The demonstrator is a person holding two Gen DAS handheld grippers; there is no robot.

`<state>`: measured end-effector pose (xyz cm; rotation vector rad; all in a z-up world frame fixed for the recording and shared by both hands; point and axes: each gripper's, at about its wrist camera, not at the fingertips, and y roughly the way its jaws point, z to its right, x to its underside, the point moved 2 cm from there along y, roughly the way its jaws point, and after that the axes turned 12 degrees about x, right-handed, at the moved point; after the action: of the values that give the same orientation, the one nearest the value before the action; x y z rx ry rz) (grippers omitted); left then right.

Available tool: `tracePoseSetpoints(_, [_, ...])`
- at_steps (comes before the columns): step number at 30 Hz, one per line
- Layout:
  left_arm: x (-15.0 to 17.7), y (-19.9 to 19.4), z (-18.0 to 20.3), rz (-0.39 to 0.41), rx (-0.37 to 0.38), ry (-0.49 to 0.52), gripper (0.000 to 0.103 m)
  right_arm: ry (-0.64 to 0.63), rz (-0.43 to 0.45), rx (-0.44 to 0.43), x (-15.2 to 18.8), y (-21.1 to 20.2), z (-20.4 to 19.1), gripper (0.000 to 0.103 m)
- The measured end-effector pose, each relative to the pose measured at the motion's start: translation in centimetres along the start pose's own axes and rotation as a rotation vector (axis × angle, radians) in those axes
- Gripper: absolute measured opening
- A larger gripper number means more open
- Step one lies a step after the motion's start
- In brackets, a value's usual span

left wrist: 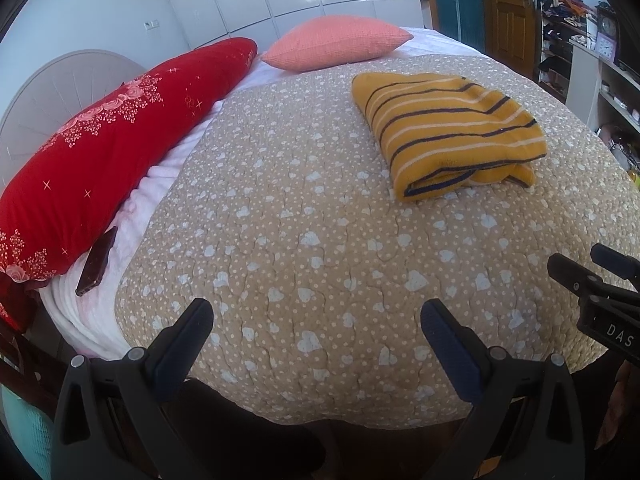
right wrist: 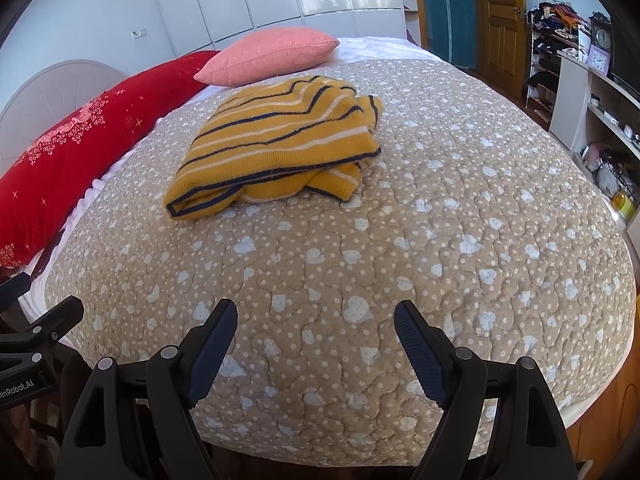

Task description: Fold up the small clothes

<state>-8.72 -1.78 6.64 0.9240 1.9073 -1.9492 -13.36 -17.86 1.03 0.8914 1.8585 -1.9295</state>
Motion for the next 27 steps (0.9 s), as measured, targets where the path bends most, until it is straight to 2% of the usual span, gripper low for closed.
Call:
tracePoseSetpoints(10, [0.3,0.7,-0.5,-0.029,0.007,-0.020,0.103,0.026,-0.039,-0.001,0.3,0.8,0.4,0.085])
tracePoseSetpoints(27, [0.6,1.1,-0.8,-0.043,0.011,-0.031,0.103,0.024,-0.051,-0.001,0.6,1.2,0.2,0.086])
